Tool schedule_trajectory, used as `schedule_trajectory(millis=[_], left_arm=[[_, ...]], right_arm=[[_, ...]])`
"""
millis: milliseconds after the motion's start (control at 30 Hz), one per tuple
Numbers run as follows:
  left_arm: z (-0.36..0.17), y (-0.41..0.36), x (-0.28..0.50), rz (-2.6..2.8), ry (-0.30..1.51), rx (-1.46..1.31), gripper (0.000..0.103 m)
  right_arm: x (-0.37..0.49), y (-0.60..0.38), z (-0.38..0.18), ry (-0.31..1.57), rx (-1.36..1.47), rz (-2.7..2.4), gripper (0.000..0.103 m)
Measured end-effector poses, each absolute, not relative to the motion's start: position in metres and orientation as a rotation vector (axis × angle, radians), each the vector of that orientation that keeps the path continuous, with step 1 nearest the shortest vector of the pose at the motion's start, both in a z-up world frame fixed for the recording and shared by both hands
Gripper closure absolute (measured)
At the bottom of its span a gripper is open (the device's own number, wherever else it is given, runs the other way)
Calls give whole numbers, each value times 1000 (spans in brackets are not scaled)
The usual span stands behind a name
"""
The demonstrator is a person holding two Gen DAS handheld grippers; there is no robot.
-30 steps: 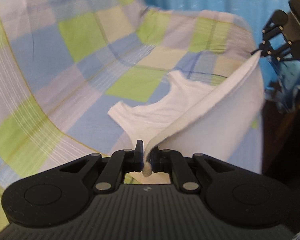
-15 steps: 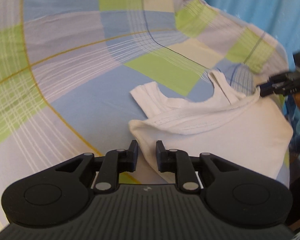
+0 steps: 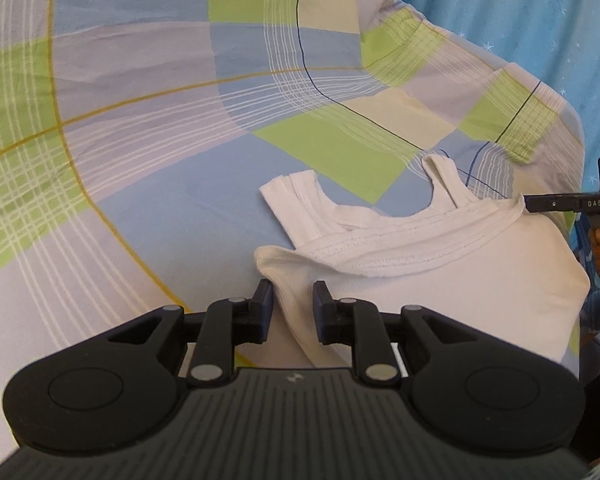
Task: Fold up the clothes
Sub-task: 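Move both open grippers to the two ends of the folded white strip, then grasp one end of the strip with the left gripper while the right grasps the other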
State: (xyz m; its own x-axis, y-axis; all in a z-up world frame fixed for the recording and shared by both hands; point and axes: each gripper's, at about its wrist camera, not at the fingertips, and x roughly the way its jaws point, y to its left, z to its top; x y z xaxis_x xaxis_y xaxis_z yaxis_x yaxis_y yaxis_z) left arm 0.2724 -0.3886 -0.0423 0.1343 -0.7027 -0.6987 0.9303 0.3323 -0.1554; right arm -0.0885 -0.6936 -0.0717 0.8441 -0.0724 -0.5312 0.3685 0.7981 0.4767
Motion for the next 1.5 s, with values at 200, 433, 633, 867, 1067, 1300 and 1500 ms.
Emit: schedule_trajectory(millis=[200,433,633,867,1067,1300,1500], left_arm=[[-33,-371,280,-1213,765,264,101],[-15,-383,320,-1157,755,196,101],[-16,-384,327,-1167,672,144,101],[-37,-390,339,-1122,730,172,101],[-47,-390,345,-1030,736,136,87],[-21,-355,315,-1004,658,224,87],[-21,-334,189,-1248,375,656,73]], right_arm=[[-101,-693,-57,445,600,-319,99],[-65,-726,-34,417,526,-348,99],[-58,-734,-32,319,508,-373,99],[-54,-731,-39,392,480,-376,98],[-67,-717,-34,415,472,-364,83],[-85,-680,-23,465,413,-295,77],[-87,-553,-17,691,-144,-107,78]])
